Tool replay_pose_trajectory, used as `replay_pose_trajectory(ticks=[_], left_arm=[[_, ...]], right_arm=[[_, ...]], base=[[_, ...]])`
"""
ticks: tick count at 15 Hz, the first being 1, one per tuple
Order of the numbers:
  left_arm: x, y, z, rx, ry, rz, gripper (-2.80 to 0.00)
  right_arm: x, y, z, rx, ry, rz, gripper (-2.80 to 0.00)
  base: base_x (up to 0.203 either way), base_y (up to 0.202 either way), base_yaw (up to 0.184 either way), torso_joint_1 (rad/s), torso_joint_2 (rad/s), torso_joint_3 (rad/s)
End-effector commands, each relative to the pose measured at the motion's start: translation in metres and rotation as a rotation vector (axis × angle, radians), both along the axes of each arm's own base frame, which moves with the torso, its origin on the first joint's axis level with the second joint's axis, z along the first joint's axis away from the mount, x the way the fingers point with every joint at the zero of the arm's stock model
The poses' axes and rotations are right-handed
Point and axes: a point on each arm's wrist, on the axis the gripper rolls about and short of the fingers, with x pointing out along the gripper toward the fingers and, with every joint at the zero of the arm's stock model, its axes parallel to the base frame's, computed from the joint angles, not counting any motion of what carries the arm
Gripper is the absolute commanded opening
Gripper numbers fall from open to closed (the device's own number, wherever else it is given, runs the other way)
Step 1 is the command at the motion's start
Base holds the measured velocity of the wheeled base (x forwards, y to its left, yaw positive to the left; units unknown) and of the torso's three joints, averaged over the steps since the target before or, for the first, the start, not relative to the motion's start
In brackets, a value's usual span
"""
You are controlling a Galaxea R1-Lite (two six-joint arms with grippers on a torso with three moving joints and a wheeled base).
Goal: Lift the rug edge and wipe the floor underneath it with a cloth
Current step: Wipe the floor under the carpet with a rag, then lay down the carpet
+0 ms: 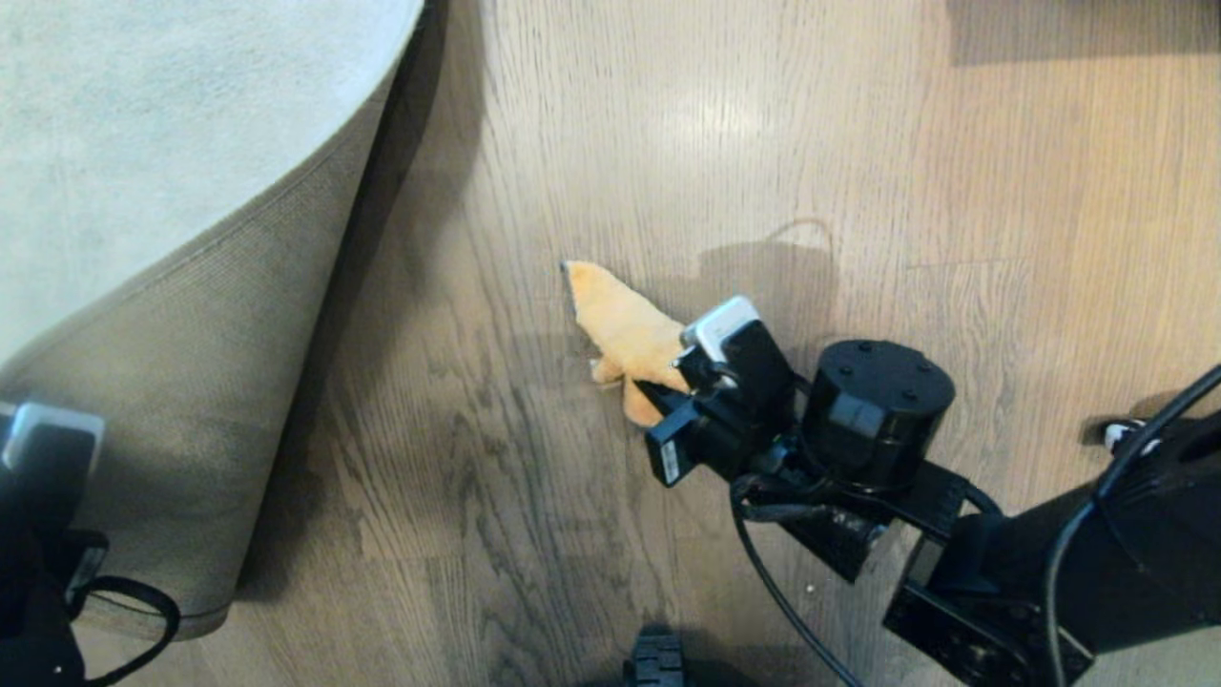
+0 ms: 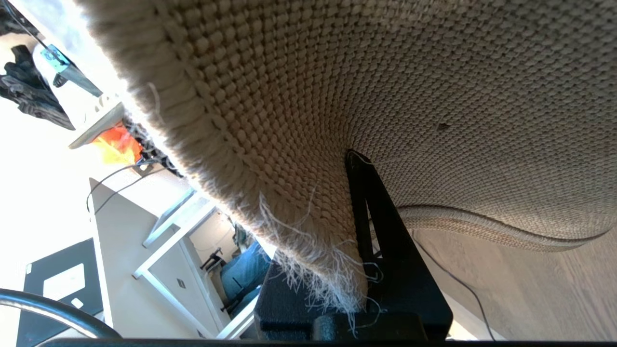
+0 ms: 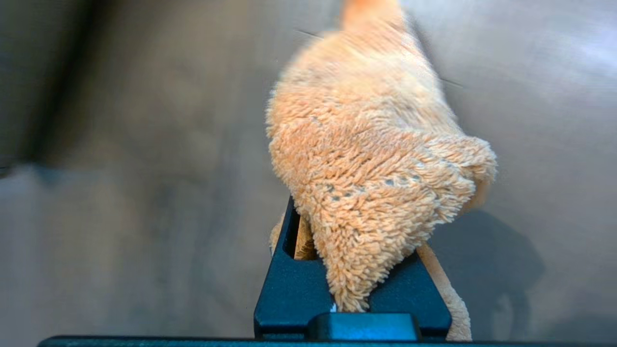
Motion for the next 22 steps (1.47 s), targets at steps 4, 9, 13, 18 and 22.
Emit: replay_pose_trajectory(ticks=[4,9,13,18,22], left_arm=[[-0.005,0.000,0.004,0.004,-0.023,0.006,-2.80],[-0.013,0.001,-0.002,0.004,-0.009,0.009,-2.80],[-0.018,0.001,-0.004,0.004,-0.002,0.008,-2.80],[-0.031,0.002,-0.011,0.004,0.017,0.006,-2.80],[-0.031,0.002,-0.011,0.005,0.017,0.004,-2.80]], right_arm=[[0.043,-0.074,0.014,-0.008,-0.050,-0.251,-2.80],[0.033,-0.147,0.055,0.048,-0.145,-0.443,-2.80],[-0.001,-0.203,0.066,0.047,-0.179,-0.567,-2.80],[-0.051,-0.227,0.084,0.045,-0.199,-0.596,-2.80],[-0.087,-0.233,0.092,0.054,-0.205,-0.597,-2.80]], base=[[0.000,0.000,0.000,0.000,0.00,0.000],[0.000,0.000,0.000,0.000,0.00,0.000],[0.000,0.000,0.000,0.000,0.00,0.000],[0.000,0.000,0.000,0.000,0.00,0.000],[0.000,0.000,0.000,0.000,0.00,0.000]])
